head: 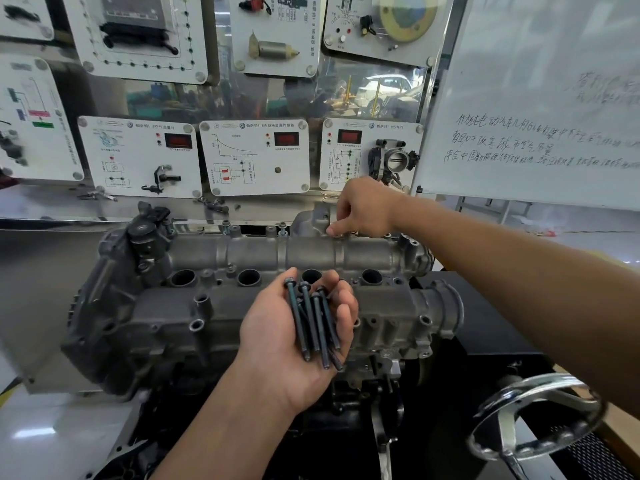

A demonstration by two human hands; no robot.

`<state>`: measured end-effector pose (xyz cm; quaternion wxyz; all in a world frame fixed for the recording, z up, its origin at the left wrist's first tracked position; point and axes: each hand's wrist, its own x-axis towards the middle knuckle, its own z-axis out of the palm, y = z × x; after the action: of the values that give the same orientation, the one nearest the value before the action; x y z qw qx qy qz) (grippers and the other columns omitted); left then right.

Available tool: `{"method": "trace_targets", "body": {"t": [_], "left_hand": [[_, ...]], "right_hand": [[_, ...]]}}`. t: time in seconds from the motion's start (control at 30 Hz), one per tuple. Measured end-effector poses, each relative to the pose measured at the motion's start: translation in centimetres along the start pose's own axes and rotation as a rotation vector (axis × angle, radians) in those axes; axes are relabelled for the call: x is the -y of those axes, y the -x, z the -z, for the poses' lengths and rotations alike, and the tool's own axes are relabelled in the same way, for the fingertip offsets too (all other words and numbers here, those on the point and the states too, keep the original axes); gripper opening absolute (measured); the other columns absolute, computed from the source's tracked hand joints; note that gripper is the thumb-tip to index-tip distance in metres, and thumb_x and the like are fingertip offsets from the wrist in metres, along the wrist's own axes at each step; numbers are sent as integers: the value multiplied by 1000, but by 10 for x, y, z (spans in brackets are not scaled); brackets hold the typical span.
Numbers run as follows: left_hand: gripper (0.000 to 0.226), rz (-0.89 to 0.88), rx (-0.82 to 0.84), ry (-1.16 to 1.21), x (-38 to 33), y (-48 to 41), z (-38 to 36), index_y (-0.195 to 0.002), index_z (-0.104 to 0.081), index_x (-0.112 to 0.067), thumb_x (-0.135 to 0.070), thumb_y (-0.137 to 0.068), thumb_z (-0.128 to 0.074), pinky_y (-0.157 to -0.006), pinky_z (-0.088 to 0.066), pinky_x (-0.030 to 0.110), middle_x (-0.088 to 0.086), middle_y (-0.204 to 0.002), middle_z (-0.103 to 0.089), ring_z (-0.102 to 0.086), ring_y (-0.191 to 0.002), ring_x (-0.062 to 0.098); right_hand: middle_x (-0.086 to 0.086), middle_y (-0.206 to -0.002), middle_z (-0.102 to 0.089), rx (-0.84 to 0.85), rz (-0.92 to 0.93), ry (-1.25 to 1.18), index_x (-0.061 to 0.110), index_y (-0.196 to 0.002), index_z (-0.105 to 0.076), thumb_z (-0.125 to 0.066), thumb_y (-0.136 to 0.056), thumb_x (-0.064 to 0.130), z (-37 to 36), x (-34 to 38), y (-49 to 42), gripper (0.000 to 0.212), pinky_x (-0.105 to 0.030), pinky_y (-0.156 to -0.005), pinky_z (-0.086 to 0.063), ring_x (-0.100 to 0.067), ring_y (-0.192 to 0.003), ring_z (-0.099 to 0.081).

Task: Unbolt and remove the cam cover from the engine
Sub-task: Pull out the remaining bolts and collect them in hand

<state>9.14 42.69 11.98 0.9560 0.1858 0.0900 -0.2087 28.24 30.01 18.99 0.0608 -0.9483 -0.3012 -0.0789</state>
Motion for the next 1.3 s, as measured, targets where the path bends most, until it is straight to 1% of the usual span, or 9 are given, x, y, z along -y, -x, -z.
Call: {"method": "trace_targets", "body": {"t": [0.13, 0.23, 0.33, 0.5, 0.63, 0.8, 0.9, 1.03, 1.3], "left_hand": [[55, -9, -3, -1, 1, 0, 0, -75, -68, -4, -47, -100, -44, -36, -51, 25, 9, -74, -62, -62, -50, 18], [54, -7, -5, 0, 1, 1, 0, -75, -67, -4, -47, -100, -44, -36, -52, 24, 9, -74, -61, -62, -49, 18], [53, -9, -3, 3, 1, 1, -1, -76, -67, -4, -46, -100, -45, -36, -51, 24, 10, -74, -61, -62, -49, 18], [54, -8, 3, 3, 2, 0, -1, -76, -67, -4, -45, -100, -44, -36, -51, 24, 10, -75, -62, -62, -49, 18], [54, -6, 6, 0, 3, 0, -1, -76, -67, -4, -46, -100, -44, -36, -51, 24, 10, -75, -62, -62, -50, 18], [53, -14, -5, 13, 1, 0, -2, -78, -67, -4, -45, -100, -44, -37, -52, 24, 9, -77, -61, -63, -51, 18], [52, -36, -3, 20, 0, 0, -2, -83, -66, -4, -46, -101, -44, -40, -55, 26, 8, -80, -61, -64, -54, 19], [57, -49, 27, -4, -1, 2, 1, -82, -70, 0, -46, -101, -43, -43, -57, 29, 11, -77, -63, -66, -57, 21], [53, -51, 44, 18, -10, 13, 7, -84, -71, 1, -41, -100, -43, -38, -53, 24, 10, -73, -60, -62, -52, 17]], "right_hand": [[13, -65, -62, 89, -5, -91, 12, -88, -77, -81, -81, 17, 6, -2, -1, 10, -21, -61, -39, 0, -58, -52], [8, -73, -69, 109, -47, -153, 12, -85, -77, -83, -78, 33, 5, -7, -1, 23, -24, -63, -44, -4, -65, -58], [-1, -75, -74, 47, -32, -87, 14, -79, -79, -81, -78, 41, 3, -8, -3, 27, -27, -67, -49, -10, -69, -62], [-3, -70, -71, 15, 52, -116, 8, -82, -78, -74, -88, 24, 4, -10, 2, 17, -21, -60, -43, -4, -54, -51], [14, -70, -66, -82, 56, -210, 13, -91, -78, -72, -90, 25, 20, -15, 8, 13, -6, -58, -39, 9, -53, -54], [16, -74, -71, -261, 100, -346, 17, -89, -78, -72, -90, 27, 59, 4, 24, 11, -18, -69, -46, 6, -64, -61], [15, -68, -69, 13, 241, -454, 24, -83, -76, -66, -94, 30, 60, 41, 49, 16, -16, -65, -46, 1, -59, -60], [-5, -84, -75, 353, 366, -368, 12, -95, -77, -63, -95, 29, 39, 86, 71, 22, -38, -79, -58, -23, -77, -70], [1, -82, -76, 348, 380, -258, 14, -92, -79, -68, -93, 32, 36, 109, 70, 21, -34, -75, -58, -16, -75, -71]]}}
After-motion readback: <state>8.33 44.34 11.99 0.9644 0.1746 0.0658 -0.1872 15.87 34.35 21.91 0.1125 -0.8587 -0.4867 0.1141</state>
